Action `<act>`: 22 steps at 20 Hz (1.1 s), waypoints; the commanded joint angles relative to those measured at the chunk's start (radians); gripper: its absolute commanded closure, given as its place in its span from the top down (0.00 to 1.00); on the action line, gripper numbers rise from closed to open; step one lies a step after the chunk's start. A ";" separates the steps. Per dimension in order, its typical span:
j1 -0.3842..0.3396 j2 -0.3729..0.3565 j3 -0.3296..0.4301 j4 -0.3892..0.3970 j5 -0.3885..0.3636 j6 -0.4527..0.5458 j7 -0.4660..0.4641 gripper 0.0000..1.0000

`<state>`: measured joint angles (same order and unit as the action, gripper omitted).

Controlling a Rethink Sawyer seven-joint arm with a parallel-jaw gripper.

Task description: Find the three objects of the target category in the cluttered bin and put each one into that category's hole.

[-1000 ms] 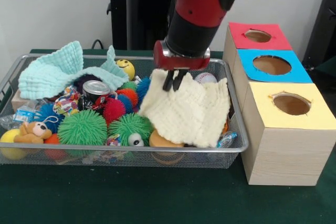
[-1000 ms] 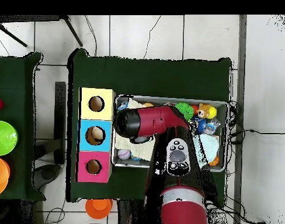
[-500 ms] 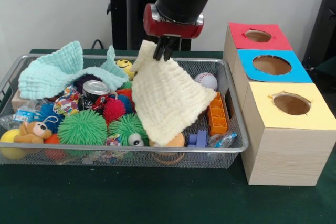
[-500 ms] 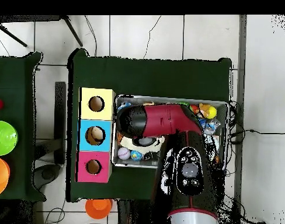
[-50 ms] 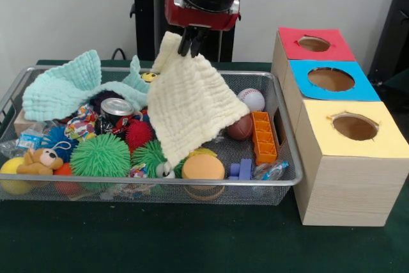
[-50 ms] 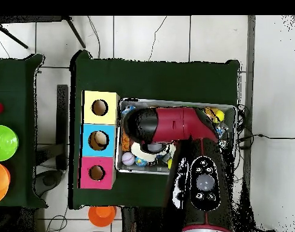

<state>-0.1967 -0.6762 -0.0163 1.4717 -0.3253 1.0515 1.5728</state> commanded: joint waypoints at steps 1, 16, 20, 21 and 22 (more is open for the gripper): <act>-0.025 -0.004 0.085 0.079 -0.074 0.142 -0.209 0.00; -0.034 -0.104 0.133 0.071 -0.033 0.232 -0.230 0.00; -0.030 -0.125 0.142 0.074 -0.040 0.260 -0.224 0.00; -0.029 -0.127 0.144 0.072 -0.042 0.268 -0.220 0.00; -0.029 -0.127 0.146 0.073 -0.044 0.267 -0.216 0.00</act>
<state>-0.2042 -0.7761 0.0298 1.4720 -0.3460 1.1958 1.5726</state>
